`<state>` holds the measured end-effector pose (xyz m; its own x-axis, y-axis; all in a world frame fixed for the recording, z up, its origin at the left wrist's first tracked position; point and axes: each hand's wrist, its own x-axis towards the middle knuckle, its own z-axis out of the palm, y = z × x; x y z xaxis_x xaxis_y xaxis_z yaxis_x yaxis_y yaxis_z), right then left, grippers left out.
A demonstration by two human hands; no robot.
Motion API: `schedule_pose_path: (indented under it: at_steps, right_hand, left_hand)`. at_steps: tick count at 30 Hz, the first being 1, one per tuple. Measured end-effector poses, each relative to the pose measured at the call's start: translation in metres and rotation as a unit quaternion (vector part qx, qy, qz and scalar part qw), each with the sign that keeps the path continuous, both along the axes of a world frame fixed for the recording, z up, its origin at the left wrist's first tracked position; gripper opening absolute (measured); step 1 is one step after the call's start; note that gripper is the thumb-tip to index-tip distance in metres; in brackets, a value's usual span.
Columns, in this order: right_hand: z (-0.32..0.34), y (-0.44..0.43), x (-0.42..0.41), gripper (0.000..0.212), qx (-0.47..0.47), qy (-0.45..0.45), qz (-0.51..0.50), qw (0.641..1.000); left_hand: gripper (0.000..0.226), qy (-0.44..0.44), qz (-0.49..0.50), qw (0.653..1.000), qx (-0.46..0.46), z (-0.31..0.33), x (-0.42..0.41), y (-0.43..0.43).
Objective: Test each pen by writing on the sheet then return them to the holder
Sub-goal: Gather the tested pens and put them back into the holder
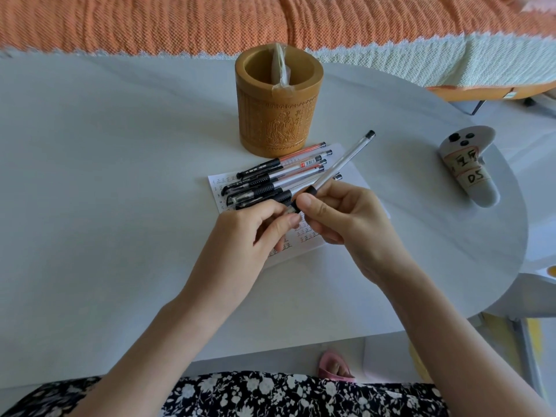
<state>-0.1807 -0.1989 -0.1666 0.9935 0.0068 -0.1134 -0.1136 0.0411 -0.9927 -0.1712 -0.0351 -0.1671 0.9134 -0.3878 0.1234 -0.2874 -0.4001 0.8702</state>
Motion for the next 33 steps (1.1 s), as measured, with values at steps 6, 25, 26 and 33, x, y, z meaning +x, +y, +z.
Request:
schedule_pose_path:
  at_steps: [6,25,26,33]
  right_hand:
    - [-0.001,0.005,0.000,0.032,-0.006,0.002,-0.007,1.000]
    - [0.002,0.013,0.006,0.025,-0.170,-0.037,-0.139,0.975]
    - [0.001,0.012,0.006,0.024,-0.175,-0.039,-0.145,0.973]
    - [-0.006,0.008,0.007,0.015,-0.200,-0.060,-0.174,0.962]
  left_hand:
    - [0.018,-0.006,0.007,1.000,0.020,-0.001,0.001,0.001]
    - [0.017,-0.253,0.188,0.924,0.217,-0.011,0.024,0.010]
    - [0.018,-0.254,0.186,0.923,0.220,-0.012,0.024,0.009]
    - [0.024,-0.258,0.183,0.920,0.232,-0.022,0.020,0.007]
